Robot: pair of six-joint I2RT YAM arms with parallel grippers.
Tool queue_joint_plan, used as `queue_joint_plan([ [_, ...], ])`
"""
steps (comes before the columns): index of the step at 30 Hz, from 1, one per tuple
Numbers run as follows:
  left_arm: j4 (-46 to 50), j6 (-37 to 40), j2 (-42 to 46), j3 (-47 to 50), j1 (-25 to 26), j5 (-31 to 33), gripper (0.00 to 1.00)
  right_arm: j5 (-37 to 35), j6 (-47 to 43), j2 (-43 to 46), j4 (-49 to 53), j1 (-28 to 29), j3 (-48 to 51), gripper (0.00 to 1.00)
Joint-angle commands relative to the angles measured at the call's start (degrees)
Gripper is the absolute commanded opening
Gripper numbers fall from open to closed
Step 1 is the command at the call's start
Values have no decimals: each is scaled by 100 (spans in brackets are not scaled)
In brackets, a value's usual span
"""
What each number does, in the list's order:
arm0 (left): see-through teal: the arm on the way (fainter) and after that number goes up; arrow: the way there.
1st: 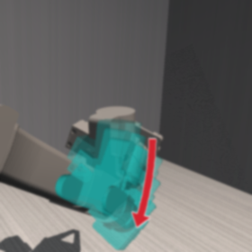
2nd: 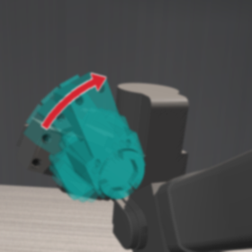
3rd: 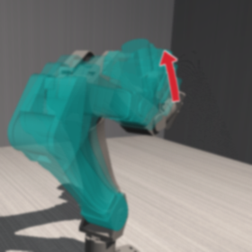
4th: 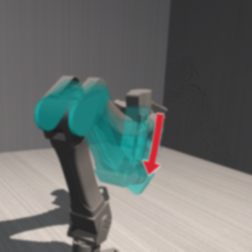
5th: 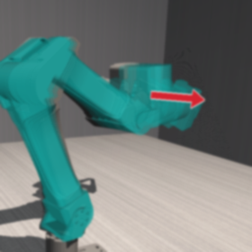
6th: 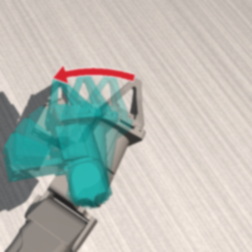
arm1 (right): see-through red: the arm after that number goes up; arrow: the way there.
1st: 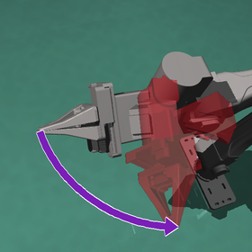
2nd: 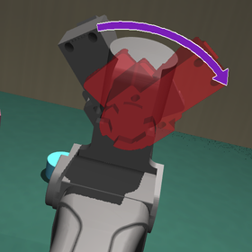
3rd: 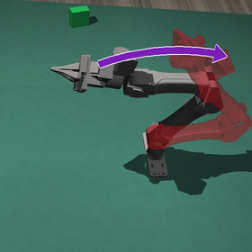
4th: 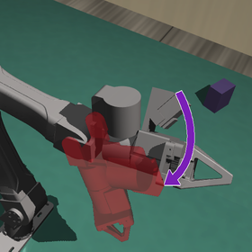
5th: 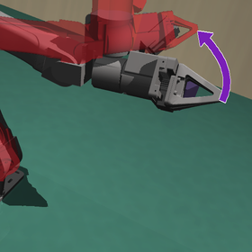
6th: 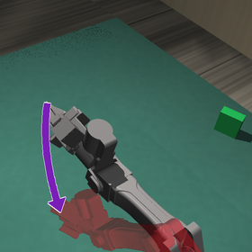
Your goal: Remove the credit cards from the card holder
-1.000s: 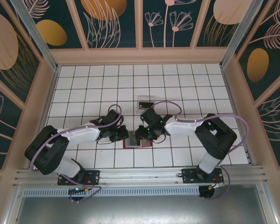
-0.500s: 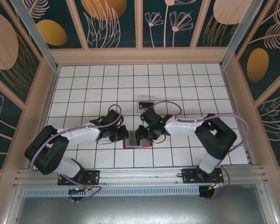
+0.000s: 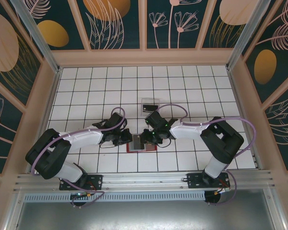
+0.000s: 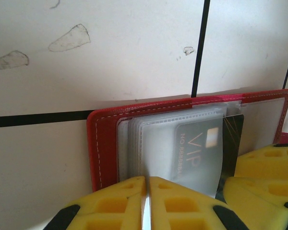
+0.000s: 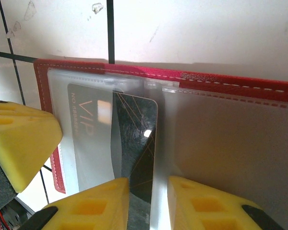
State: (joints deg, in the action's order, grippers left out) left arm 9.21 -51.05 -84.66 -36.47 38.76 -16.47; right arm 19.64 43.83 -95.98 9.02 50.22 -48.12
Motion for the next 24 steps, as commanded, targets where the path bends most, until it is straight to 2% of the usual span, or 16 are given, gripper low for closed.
queue_joint_plan([
  [1, 301, 126, -156, -27, 22, 96, 13, 110, 64, 38, -250, -47, 135, 27],
  [10, 292, 108, -149, -12, 26, 101, 13, 217, 67, -11, -422, -55, 216, 23],
  [18, 318, 128, -129, -1, 22, 124, 13, 112, 87, 56, -334, -80, 261, 11],
  [24, 528, 300, -138, -77, 22, 279, 12, -48, 50, 288, -109, -167, 353, 7],
])
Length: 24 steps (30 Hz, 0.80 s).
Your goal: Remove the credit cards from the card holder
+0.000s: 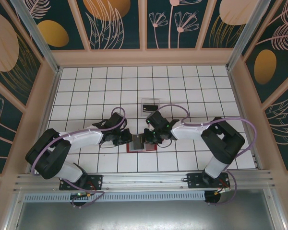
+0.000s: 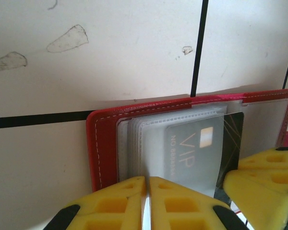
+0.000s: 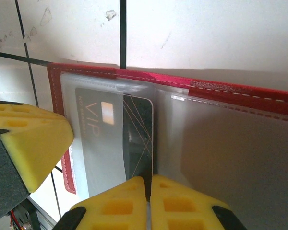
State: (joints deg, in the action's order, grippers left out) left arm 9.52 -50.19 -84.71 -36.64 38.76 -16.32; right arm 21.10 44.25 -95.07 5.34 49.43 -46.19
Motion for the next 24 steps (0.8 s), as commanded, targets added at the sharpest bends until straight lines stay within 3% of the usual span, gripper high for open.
queue_joint_plan([
  [1, 520, 237, -134, -69, 26, 284, 12, -200, 1, 245, 286, -115, 193, 6],
  [14, 770, 580, -134, -405, 26, 640, 13, -528, -186, 994, 728, -275, 243, 0],
  [24, 940, 852, -293, -966, 19, 832, 14, -908, -925, 1649, 1025, -473, -36, 0],
])
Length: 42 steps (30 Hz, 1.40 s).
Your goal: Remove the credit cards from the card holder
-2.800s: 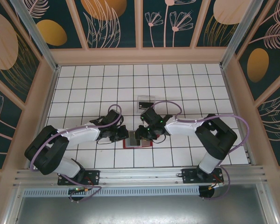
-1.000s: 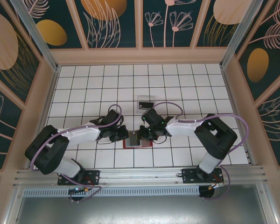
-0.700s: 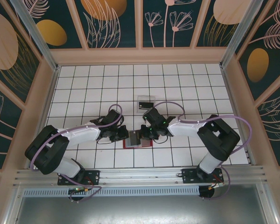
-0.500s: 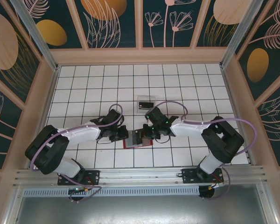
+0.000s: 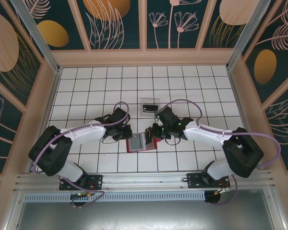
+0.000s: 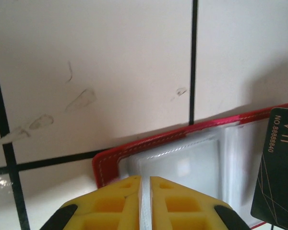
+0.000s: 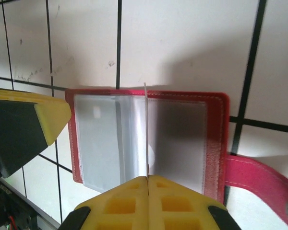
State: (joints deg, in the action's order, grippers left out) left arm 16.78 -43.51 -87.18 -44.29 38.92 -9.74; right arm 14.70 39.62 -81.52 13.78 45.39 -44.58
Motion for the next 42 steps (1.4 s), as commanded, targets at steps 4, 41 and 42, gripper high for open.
queue_joint_plan([
  [4, 262, 198, 57, -274, 10, 262, 15, -538, -1221, 585, 268, -124, -355, 0],
  [41, -151, -447, 823, 193, 9, 64, 18, 59, -10329, -2077, 3193, -1363, -4242, 0],
  [42, -132, -456, 866, 202, 10, 92, 18, 59, -10375, -2224, 3301, -1372, -4425, 0],
])
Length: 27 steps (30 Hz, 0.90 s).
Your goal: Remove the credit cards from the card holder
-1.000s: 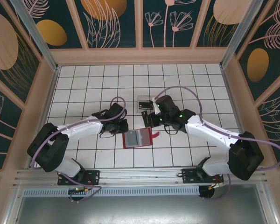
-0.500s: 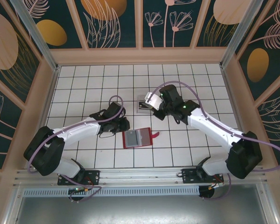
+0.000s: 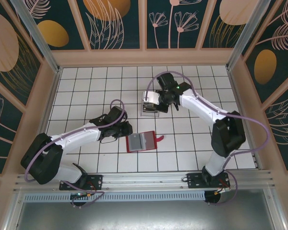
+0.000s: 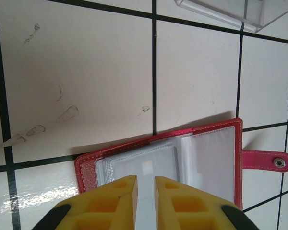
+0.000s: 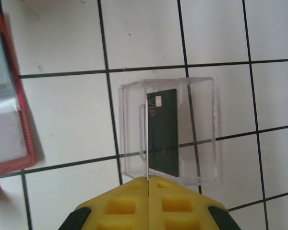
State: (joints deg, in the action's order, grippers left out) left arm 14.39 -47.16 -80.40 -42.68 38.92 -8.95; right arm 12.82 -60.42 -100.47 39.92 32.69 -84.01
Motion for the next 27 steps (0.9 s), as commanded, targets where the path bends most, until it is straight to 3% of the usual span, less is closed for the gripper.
queue_joint_plan([
  [1, 113, -100, 225, 53, 7, 37, 18, 261, -419, -437, 785, -104, -619, 0],
  [9, 152, -195, 350, 126, 3, 87, 18, 379, -655, -1190, 1289, -182, -1452, 0],
  [27, 214, -198, 473, 203, 9, 107, 18, 458, -556, -2115, 1825, -203, -2094, 0],
])
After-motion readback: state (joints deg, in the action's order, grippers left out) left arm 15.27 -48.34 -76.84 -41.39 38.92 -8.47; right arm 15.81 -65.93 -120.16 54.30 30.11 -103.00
